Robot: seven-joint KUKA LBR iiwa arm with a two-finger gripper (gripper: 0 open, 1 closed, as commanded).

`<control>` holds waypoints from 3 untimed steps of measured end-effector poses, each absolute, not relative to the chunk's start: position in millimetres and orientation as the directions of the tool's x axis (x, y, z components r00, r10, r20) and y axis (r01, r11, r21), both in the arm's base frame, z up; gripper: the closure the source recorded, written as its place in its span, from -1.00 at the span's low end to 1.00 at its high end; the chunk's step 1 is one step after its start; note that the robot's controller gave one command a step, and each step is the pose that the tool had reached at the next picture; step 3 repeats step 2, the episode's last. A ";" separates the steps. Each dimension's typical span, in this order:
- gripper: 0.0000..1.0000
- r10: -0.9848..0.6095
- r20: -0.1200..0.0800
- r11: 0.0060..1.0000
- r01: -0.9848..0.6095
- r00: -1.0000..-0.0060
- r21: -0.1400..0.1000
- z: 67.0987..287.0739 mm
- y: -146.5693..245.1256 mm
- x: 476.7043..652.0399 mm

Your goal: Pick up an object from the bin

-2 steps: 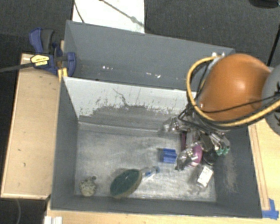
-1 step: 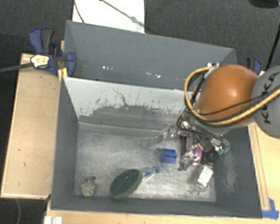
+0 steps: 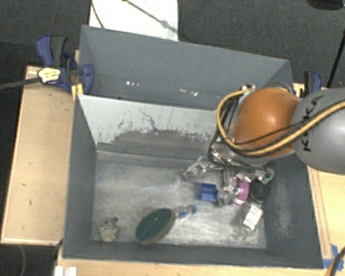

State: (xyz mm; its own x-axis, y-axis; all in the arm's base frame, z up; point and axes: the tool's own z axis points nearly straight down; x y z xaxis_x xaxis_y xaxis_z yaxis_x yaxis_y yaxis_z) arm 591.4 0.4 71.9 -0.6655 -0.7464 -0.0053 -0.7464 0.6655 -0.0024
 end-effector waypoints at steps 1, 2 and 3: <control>1.00 -0.744 -0.008 0.669 -0.744 -0.669 -0.006 75.0 0.0 593.0; 1.00 -0.749 -0.009 0.662 -0.749 -0.662 -0.008 202.2 2.6 592.8; 1.00 -0.749 -0.009 0.662 -0.749 -0.662 -0.008 202.2 2.6 592.8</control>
Offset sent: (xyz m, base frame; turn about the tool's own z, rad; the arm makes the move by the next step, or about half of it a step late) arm 0.0000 0.0000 0.0000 0.0000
